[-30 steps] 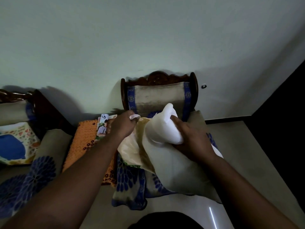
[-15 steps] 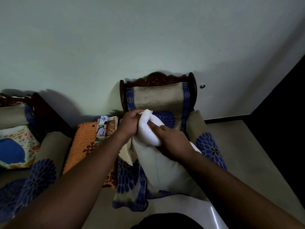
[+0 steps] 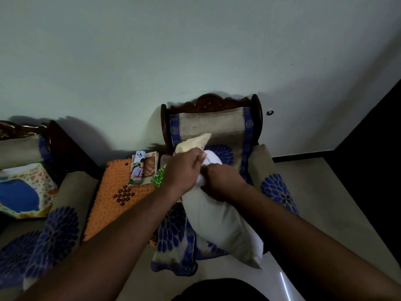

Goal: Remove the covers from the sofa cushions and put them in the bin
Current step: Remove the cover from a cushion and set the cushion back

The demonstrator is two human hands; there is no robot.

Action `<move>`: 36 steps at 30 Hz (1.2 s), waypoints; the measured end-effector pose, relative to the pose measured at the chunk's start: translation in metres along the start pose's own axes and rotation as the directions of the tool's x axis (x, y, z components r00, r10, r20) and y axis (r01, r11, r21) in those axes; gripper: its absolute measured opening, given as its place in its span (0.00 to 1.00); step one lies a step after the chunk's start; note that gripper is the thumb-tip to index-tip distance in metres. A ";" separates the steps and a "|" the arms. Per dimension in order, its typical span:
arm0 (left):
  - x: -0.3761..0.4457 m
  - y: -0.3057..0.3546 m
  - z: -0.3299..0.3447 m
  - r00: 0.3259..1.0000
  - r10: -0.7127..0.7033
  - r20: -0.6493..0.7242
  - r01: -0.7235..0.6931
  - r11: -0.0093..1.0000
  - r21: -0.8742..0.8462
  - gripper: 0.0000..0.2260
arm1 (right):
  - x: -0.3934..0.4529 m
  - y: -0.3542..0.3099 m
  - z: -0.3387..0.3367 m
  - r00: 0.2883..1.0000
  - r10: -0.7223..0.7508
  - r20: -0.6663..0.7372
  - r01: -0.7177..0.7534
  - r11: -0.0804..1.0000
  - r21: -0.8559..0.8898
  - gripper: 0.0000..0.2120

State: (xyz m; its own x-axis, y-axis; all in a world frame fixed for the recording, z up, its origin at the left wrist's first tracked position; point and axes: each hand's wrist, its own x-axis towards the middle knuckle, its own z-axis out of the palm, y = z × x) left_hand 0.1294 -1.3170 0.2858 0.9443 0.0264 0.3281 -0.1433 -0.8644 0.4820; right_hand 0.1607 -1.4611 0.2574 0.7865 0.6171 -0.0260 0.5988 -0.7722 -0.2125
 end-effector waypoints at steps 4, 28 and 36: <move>-0.016 0.008 0.013 0.998 0.028 0.054 -0.012 0.960 -0.281 0.18 | 0.012 0.002 -0.015 0.981 0.073 0.178 -0.077 0.997 0.019 0.20; -0.038 -0.120 0.006 0.975 -0.181 -0.128 0.216 0.905 0.365 0.09 | -0.033 0.053 -0.040 0.894 0.431 -0.123 0.130 0.012 0.991 0.23; -0.003 -0.045 -0.010 0.941 0.280 -0.188 -0.256 0.956 0.143 0.19 | -0.037 0.059 -0.044 0.905 0.405 -0.128 0.161 -0.047 0.986 0.25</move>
State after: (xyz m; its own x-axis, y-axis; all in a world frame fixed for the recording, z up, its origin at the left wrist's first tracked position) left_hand 0.1299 -1.2734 0.2711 0.7930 -0.1224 0.5968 -0.3362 -0.9049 0.2611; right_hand 0.1737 -1.5367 0.2892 0.9739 0.2263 0.0157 -0.0508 0.2850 -0.9572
